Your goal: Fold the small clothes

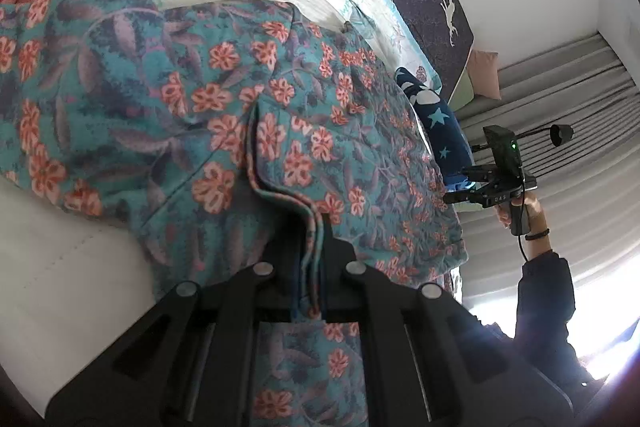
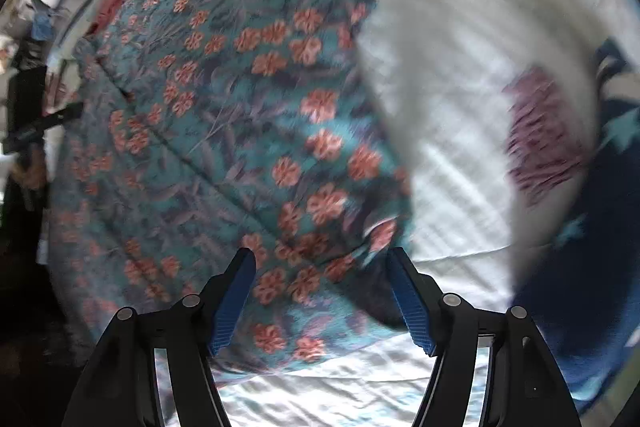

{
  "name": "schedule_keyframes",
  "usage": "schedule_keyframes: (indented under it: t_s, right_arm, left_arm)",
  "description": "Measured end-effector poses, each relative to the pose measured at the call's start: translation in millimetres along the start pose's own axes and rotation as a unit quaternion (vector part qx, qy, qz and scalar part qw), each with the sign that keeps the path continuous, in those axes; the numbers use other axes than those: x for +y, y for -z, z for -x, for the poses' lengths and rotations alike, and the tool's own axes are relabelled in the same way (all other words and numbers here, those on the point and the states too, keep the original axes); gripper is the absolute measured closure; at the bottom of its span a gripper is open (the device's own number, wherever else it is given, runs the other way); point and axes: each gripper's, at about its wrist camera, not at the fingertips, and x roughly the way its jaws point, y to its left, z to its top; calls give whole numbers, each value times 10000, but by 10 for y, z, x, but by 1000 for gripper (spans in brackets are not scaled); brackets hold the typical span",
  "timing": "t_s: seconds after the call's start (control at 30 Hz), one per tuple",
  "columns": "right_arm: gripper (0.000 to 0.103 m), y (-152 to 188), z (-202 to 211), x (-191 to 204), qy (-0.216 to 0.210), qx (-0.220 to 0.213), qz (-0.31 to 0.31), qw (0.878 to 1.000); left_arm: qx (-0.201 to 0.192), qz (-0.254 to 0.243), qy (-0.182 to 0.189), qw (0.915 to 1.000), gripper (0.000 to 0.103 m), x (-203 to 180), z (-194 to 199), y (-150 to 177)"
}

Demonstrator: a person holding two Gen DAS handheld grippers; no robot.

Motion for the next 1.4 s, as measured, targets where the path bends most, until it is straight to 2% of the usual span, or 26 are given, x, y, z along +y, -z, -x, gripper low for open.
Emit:
schedule_keyframes:
  t_s: [0.03, 0.07, 0.1, 0.13, 0.23, 0.33, 0.47, 0.6, 0.7, 0.8, 0.87, 0.97, 1.0, 1.03, 1.1, 1.13, 1.27, 1.33, 1.4]
  right_arm:
    - [61, 18, -7, 2, -100, 14, 33, 9999]
    - [70, 51, -13, 18, -187, 47, 104, 9998]
    - [84, 85, -16, 38, -218, 84, 163, 9996]
    - [94, 115, -16, 50, -250, 117, 207, 9994]
    - [95, 208, 81, 83, -235, 4, 238, 9994]
    - [96, 247, 213, 147, -100, -175, 353, 9992]
    - [96, 166, 307, 299, 124, -244, 495, 9984]
    - [96, 116, 334, 399, 238, -375, 535, 9976]
    - [96, 75, 314, 482, 259, -456, 643, 9966]
    - [95, 10, 176, 616, 407, -413, 826, 9949]
    - [95, -56, 34, 633, 656, -286, 814, 9941]
    - [89, -124, -121, 663, 1050, -162, 709, 9918]
    - [83, -128, -139, 680, 1121, -130, 696, 9912]
    - [70, -127, -138, 699, 1188, -127, 691, 9904]
    - [51, -98, -82, 788, 1515, -285, 620, 9861]
    - [47, -76, 16, 811, 1664, -489, 520, 9835]
    - [42, 97, 464, 895, 1540, -1546, 100, 9758]
    - [42, 213, 569, 931, 1368, -1764, -76, 9747]
    - [43, 388, 445, 1030, 894, -1612, 173, 9827]
  left_arm:
    - [-6, -43, -14, 10000, 96, -7, 1, 3]
    - [-19, -91, -34, 10000, 96, -15, 0, 9]
    - [-49, -114, -51, 9999, 96, -22, -1, 15]
    - [-83, -126, -65, 9999, 96, -29, -3, 23]
    - [-160, -168, -116, 9997, 96, -77, 11, 3]
    - [-271, -426, -322, 9982, 96, -192, 24, -11]
    - [-707, -643, -346, 9948, 96, -332, 194, -101]
    - [-1172, -812, -359, 9891, 96, -389, 454, -201]
    - [-1284, -823, -507, 9870, 96, -295, 549, -226]
    - [-970, -573, -792, 9905, 96, -55, 435, -199]
    - [-754, -423, -960, 9916, 96, 106, 307, -149]
    - [-713, -279, -902, 9930, 96, 204, 265, -106]
    - [-731, -229, -860, 9933, 96, 201, 280, -104]
    - [-725, -217, -853, 9935, 96, 190, 297, -104]
    - [-724, -257, -865, 9933, 96, 154, 350, -91]
    - [-729, -288, -879, 9930, 96, 137, 374, -82]
    - [-745, -391, -958, 9918, 96, 68, 474, -22]
    - [-757, -366, -1004, 9914, 96, 101, 547, 17]
    - [-807, -276, -1057, 9907, 96, 171, 654, 63]
